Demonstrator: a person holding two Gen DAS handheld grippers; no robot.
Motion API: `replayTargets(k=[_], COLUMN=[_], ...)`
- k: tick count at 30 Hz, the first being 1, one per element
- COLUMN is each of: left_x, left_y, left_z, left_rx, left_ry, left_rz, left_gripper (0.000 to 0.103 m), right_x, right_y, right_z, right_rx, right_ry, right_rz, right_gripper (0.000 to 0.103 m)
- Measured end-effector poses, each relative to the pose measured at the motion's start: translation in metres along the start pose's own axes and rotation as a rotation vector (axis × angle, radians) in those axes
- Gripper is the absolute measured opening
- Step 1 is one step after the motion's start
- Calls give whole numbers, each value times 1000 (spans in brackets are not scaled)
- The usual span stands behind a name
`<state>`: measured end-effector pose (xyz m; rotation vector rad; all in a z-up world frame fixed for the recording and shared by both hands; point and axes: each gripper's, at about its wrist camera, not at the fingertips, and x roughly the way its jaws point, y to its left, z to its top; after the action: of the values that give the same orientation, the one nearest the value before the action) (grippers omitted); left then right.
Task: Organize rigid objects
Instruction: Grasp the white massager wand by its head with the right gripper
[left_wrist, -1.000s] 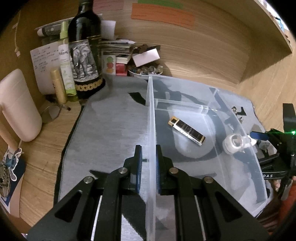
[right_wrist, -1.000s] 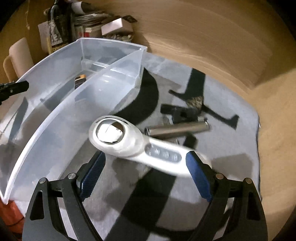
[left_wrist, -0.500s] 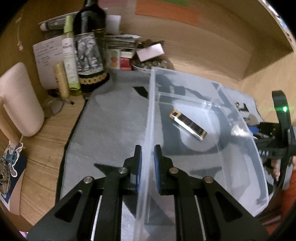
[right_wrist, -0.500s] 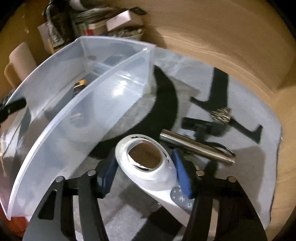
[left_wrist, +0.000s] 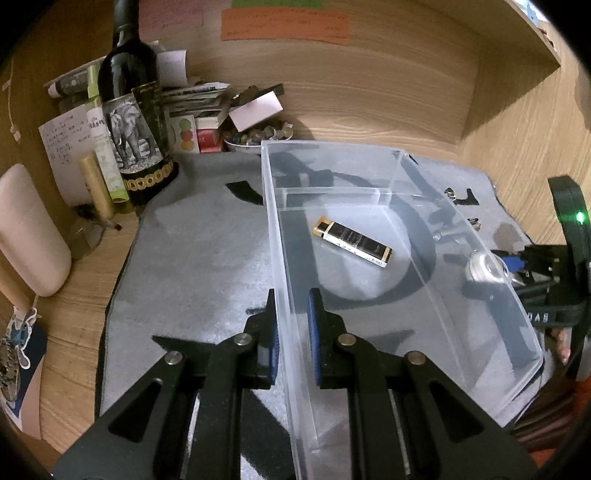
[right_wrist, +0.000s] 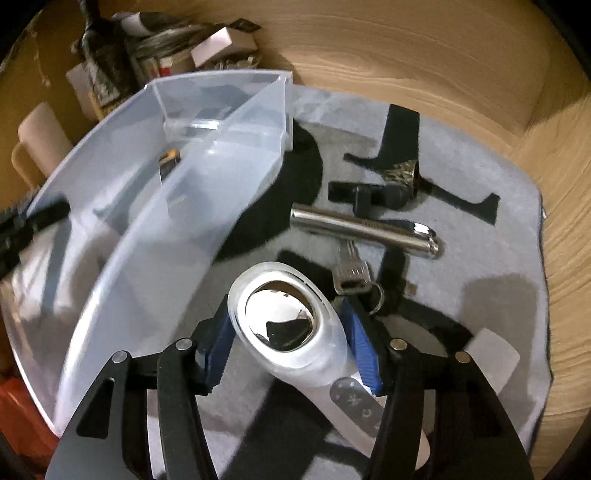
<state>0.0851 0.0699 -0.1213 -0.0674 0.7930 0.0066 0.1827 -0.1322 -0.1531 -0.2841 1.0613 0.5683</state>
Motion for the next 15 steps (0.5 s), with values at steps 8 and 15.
replayTargets(k=[8, 15], left_x=[1, 2], left_y=[-5, -5], left_z=[0, 0], left_rx=[18, 10], left_ry=[3, 1], left_rz=[18, 20], left_gripper=[13, 13], right_x=[-8, -8], right_y=[-7, -9], right_z=[-12, -24], right_rx=[-3, -30], right_ry=[3, 15], right_rz=[-26, -22], right_gripper=[70, 71])
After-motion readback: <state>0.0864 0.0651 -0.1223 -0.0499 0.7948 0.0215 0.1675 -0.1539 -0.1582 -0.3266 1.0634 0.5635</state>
